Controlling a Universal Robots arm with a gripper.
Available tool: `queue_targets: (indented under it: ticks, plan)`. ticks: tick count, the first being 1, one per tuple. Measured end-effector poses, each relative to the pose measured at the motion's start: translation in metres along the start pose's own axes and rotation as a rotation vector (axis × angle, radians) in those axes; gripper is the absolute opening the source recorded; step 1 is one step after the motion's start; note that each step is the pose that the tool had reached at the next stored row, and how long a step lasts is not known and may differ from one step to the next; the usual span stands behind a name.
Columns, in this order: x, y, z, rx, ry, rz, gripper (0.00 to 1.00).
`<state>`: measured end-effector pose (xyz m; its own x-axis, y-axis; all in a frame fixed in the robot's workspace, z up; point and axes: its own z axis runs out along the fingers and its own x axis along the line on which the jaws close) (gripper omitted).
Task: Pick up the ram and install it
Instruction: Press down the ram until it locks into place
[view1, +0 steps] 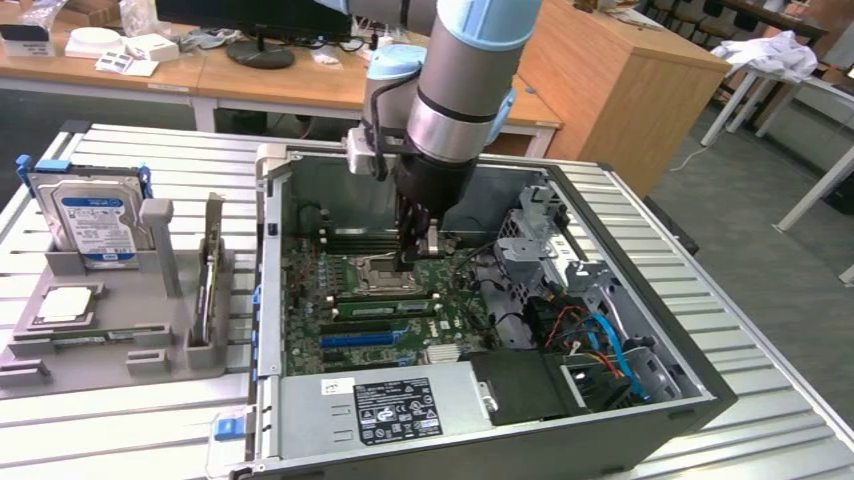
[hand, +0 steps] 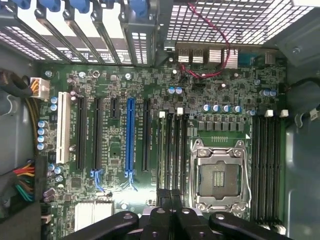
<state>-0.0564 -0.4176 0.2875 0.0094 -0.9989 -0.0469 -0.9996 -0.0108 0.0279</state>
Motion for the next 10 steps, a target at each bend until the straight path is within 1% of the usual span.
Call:
queue_targets:
  ticks: [10]
  plan:
    - [-0.001, 0.0006, -0.0226, -0.0001, 0.0001, 0.000, 0.11]
